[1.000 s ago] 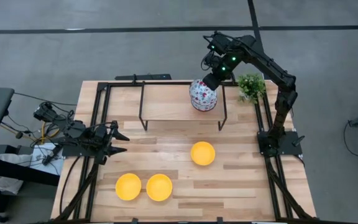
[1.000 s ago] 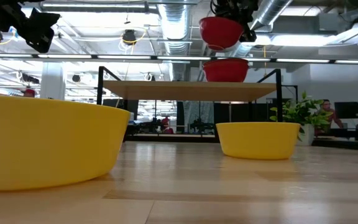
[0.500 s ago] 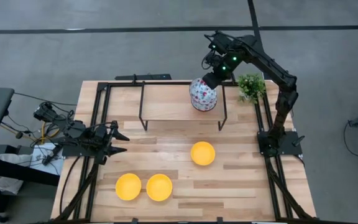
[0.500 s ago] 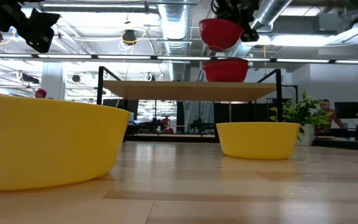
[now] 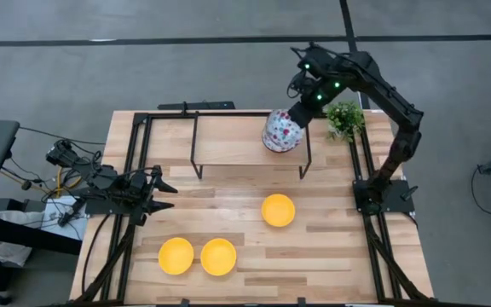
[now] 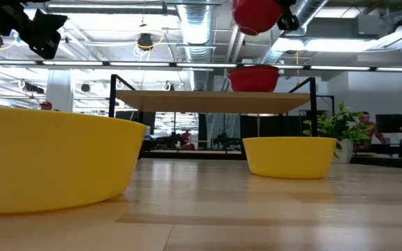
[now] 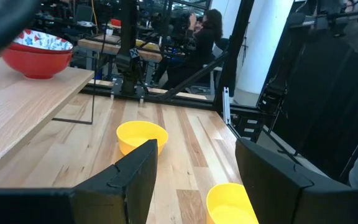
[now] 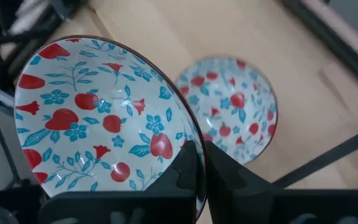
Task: Pick & Place Mini bowls
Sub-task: Stack the red bowl on the red bowls on the shelf
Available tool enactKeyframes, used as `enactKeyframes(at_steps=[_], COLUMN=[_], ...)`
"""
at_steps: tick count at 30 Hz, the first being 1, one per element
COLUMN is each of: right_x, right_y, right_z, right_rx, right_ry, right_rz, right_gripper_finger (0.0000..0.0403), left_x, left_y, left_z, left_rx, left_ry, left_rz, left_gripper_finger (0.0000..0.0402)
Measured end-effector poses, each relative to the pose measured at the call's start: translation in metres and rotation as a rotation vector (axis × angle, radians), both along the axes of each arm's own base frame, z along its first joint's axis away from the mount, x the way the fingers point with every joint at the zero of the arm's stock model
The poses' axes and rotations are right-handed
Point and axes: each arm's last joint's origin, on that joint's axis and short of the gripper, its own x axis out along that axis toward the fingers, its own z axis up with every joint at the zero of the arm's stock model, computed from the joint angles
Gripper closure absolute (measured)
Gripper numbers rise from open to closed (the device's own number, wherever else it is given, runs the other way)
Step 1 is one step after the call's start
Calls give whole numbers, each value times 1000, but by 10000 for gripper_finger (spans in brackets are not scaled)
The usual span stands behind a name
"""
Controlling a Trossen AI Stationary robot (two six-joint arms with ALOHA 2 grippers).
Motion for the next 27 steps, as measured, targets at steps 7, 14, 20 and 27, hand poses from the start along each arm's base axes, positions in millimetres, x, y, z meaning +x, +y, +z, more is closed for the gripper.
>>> enactKeyframes(at_steps=[7, 14, 20, 27], right_x=[-18, -24, -10, -2], right_y=[15, 15, -1, -14], right_z=[-19, -28, -42, -50], right_rx=[44, 56, 66, 73], right_ry=[87, 120, 138, 132], right_rz=[-15, -37, -37, -18], right_gripper_finger=[403, 403, 403, 403], left_x=[0, 0, 0, 0], left_y=[0, 0, 0, 0], left_z=[0, 0, 0, 1], left_rx=[0, 0, -1, -4], left_ry=[0, 0, -2, -6], left_rz=[0, 0, 0, 0], left_gripper_finger=[185, 185, 185, 185])
